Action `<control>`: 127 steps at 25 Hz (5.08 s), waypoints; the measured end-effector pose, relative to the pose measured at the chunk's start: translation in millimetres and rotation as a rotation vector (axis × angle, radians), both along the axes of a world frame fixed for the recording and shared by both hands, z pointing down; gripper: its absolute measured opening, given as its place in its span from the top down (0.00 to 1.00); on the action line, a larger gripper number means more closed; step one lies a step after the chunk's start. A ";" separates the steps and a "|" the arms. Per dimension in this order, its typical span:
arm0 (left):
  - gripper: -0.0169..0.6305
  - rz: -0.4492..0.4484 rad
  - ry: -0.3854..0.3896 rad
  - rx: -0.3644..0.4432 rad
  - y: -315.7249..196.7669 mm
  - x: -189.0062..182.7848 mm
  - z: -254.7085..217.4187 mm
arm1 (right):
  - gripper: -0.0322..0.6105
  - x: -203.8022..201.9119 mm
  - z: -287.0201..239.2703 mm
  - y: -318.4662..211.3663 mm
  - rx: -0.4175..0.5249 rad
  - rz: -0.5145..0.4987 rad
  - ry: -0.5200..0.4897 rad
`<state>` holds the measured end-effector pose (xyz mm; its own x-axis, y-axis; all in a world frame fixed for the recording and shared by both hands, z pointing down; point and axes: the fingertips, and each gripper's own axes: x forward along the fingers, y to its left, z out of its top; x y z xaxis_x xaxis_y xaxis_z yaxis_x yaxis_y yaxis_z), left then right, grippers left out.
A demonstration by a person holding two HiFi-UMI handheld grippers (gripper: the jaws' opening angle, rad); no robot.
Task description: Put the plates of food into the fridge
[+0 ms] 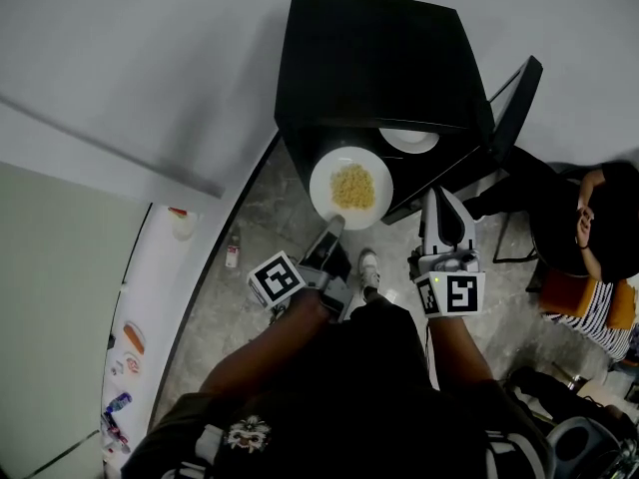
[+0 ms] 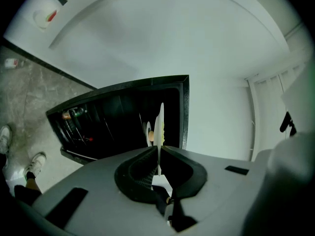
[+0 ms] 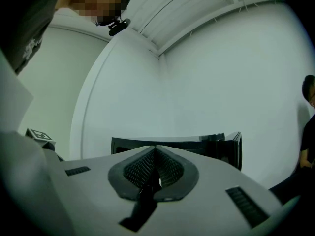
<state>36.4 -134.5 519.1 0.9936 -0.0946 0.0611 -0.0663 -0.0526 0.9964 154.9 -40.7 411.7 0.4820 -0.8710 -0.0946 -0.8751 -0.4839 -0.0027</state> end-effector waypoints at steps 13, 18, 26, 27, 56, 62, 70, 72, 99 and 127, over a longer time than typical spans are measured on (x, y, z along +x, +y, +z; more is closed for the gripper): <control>0.92 -0.081 -0.032 0.005 -32.6 39.6 37.6 | 0.91 -10.1 21.5 -21.9 -0.032 -0.152 -0.055; 0.92 -0.113 -0.048 -0.003 -46.8 56.9 43.0 | 0.91 -1.1 16.6 -27.6 -0.005 -0.167 -0.071; 0.92 -0.187 -0.056 0.005 -77.3 81.0 47.9 | 0.91 11.7 31.0 -22.9 -0.029 -0.181 -0.101; 0.92 -0.189 -0.058 0.009 -79.5 85.0 48.2 | 0.91 14.7 32.1 -22.4 -0.029 -0.180 -0.106; 0.92 -0.298 -0.042 -0.076 -109.3 121.0 74.3 | 0.91 36.0 40.2 -22.9 -0.048 -0.196 -0.127; 0.92 -0.320 -0.037 -0.101 -108.6 123.5 72.8 | 0.91 31.7 41.4 -21.4 -0.050 -0.195 -0.130; 0.91 -0.279 -0.071 0.015 -99.0 110.6 58.3 | 0.91 20.0 41.9 -22.8 -0.053 -0.192 -0.126; 0.88 -0.262 -0.077 0.051 -94.0 101.8 51.6 | 0.91 15.9 40.6 -24.1 -0.052 -0.187 -0.120; 0.94 0.084 -0.046 1.323 -12.2 -18.0 -69.4 | 0.91 -96.3 28.8 -10.7 -0.055 -0.032 -0.059; 0.94 -0.046 -0.105 1.419 146.0 -49.1 -109.8 | 0.91 -113.8 -3.6 111.3 -0.002 -0.155 0.040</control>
<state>-12.7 11.5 409.3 0.9850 -0.1682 -0.0395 -0.1640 -0.9822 0.0920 41.1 70.6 408.1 0.3380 -0.9348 -0.1096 -0.9386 -0.3434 0.0344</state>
